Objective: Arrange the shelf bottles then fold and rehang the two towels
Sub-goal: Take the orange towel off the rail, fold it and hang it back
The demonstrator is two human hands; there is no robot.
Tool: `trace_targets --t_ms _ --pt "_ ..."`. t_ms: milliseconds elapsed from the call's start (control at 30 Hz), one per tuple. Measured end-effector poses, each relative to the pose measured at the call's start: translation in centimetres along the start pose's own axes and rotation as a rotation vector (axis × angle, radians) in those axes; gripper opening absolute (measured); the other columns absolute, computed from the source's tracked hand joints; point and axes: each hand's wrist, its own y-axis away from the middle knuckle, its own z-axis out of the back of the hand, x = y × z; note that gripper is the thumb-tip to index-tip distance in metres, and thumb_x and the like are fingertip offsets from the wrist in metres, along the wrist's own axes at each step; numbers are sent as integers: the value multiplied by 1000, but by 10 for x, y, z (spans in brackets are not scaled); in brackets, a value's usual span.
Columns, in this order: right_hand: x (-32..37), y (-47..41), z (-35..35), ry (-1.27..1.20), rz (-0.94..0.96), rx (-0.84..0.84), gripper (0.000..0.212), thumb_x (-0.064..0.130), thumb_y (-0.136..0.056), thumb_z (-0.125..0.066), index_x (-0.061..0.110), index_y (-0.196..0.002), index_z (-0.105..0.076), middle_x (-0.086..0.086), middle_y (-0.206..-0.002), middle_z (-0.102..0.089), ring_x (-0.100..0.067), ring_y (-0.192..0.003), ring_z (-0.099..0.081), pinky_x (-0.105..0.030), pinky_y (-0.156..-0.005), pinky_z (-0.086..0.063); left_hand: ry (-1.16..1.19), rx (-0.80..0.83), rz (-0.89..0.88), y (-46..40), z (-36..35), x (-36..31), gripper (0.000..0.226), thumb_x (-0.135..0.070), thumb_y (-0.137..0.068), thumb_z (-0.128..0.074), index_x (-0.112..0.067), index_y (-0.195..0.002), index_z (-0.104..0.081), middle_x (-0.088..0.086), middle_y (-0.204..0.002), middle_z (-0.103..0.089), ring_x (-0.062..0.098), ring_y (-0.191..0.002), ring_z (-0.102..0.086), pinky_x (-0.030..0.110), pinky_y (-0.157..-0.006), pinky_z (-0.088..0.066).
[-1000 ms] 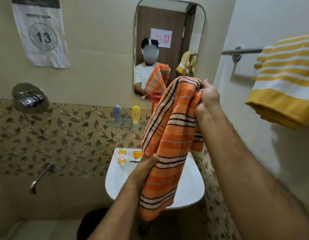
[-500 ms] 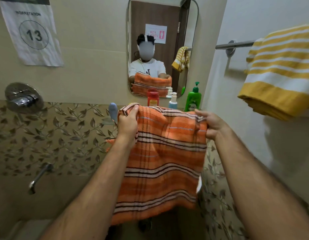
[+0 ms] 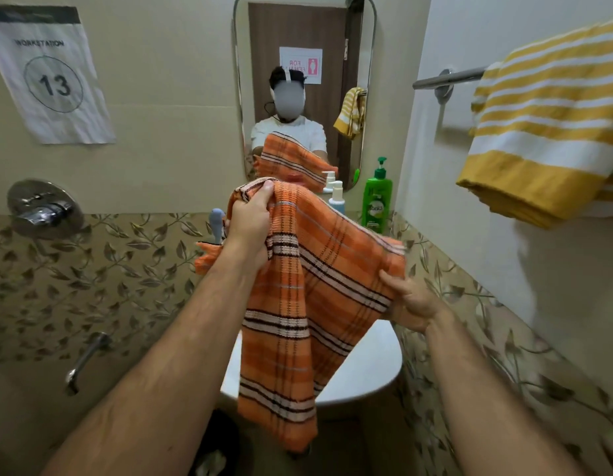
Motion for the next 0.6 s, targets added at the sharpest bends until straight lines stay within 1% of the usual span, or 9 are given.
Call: trace_targets --t_ms 67,100,167,267,300,367,433,500,600 --pt "1 -1 -3 -11 50 -33 64 40 -80 -75 12 -135 -57 -23 -131 -62 -40 -119 -61 -66 -101 -43 -15 -6 45 -5 9 2 26 -25 -99 -58 -6 -83 -66 7 -65 -69 23 -60 -69 38 -68 -61" --pt "7 -2 -5 -33 80 -60 54 36 -86 -66 9 -133 -58 -22 -125 -65 -38 -112 -65 -63 -98 -48 -23 6 83 -6 16 3 24 -23 -99 -57 -5 -84 -64 7 -62 -69 21 -56 -69 35 -60 -61" --pt "23 -1 -9 -41 107 -109 48 35 -91 -58 2 -125 -62 -18 -106 -72 -30 -91 -73 -48 -79 -61 -84 71 158 -10 33 7 22 -22 -101 -54 -5 -91 -63 8 -63 -70 19 -54 -70 30 -52 -58" --pt "41 2 -15 79 85 -144 36 31 -100 -50 1 -112 -67 -15 -90 -74 -25 -75 -74 -35 -60 -60 -152 147 231 -17 65 13 19 -20 -103 -49 -12 -93 -64 8 -73 -71 15 -60 -71 26 -56 -58" --pt "45 4 -16 119 93 -165 35 30 -103 -47 2 -112 -67 -15 -89 -74 -24 -74 -73 -34 -58 -59 -195 165 255 -16 74 11 20 -20 -103 -47 -16 -92 -64 7 -74 -71 12 -58 -70 24 -55 -56" --pt "55 6 -20 168 136 -192 34 25 -105 -43 2 -116 -65 -15 -91 -73 -22 -75 -73 -33 -59 -59 -392 239 301 -14 92 7 22 -20 -105 -43 -19 -102 -65 6 -73 -68 9 -47 -65 18 -43 -49" --pt "63 8 -26 202 182 -185 31 22 -105 -42 4 -115 -66 -12 -89 -74 -21 -77 -73 -34 -62 -61 -580 299 378 -14 109 5 21 -23 -105 -43 -16 -116 -60 2 -57 -66 9 -35 -58 17 -30 -41" --pt "70 9 -39 221 222 -178 29 22 -105 -44 6 -109 -68 -9 -82 -75 -21 -75 -73 -34 -63 -61 -688 287 449 -21 123 6 30 -28 -102 -50 -9 -124 -57 3 -58 -69 15 -42 -63 24 -34 -48" --pt "79 10 -58 212 276 -216 28 22 -105 -45 9 -95 -66 -5 -73 -74 -18 -69 -73 -34 -61 -61 -728 233 480 -33 135 10 42 -36 -97 -58 -9 -129 -56 14 -90 -75 27 -74 -72 38 -57 -59"
